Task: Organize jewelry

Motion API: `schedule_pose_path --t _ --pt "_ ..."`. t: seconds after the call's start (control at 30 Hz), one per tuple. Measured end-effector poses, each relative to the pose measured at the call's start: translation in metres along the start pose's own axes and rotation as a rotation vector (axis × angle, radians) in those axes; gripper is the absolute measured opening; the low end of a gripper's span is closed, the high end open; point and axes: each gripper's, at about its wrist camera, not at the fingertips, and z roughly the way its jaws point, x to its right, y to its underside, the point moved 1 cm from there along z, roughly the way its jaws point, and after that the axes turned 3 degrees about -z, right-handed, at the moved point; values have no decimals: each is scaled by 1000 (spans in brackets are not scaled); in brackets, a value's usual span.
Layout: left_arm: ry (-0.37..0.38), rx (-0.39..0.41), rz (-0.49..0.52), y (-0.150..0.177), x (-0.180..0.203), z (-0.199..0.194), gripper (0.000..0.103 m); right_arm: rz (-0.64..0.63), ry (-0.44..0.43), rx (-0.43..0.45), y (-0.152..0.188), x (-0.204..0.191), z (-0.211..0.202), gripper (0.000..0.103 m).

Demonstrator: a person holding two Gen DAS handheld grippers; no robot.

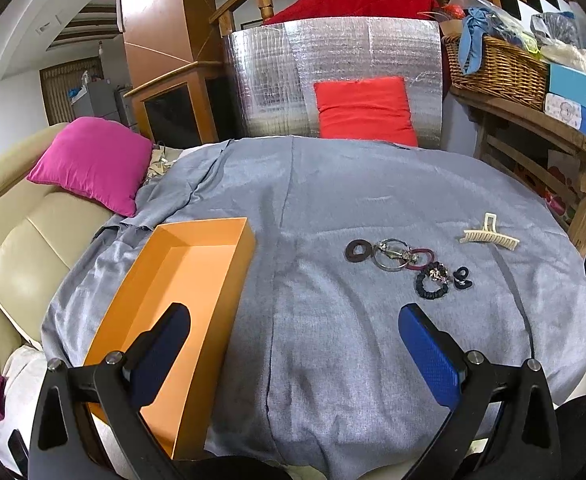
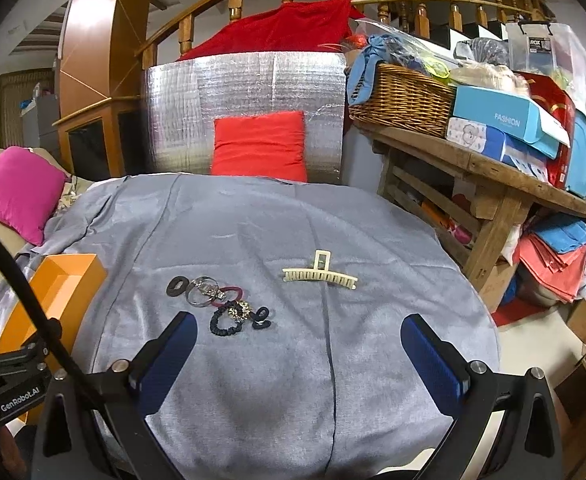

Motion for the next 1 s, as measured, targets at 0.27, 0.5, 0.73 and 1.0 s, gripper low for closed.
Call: schedule_pose_path --t 0.27,0.5,0.73,1.0 --pt "-9 -2 1 0 0 2 103 4 0 -11 3 1 4 103" --pt "-23 -1 0 0 -3 2 103 4 -21 -15 2 -5 7 103" --pt "-58 10 -10 -3 -11 -2 103 -6 -60 -1 -1 -18 9 103" --pt "-93 22 -13 -9 -16 -6 103 -16 -98 4 -3 -28 13 103"
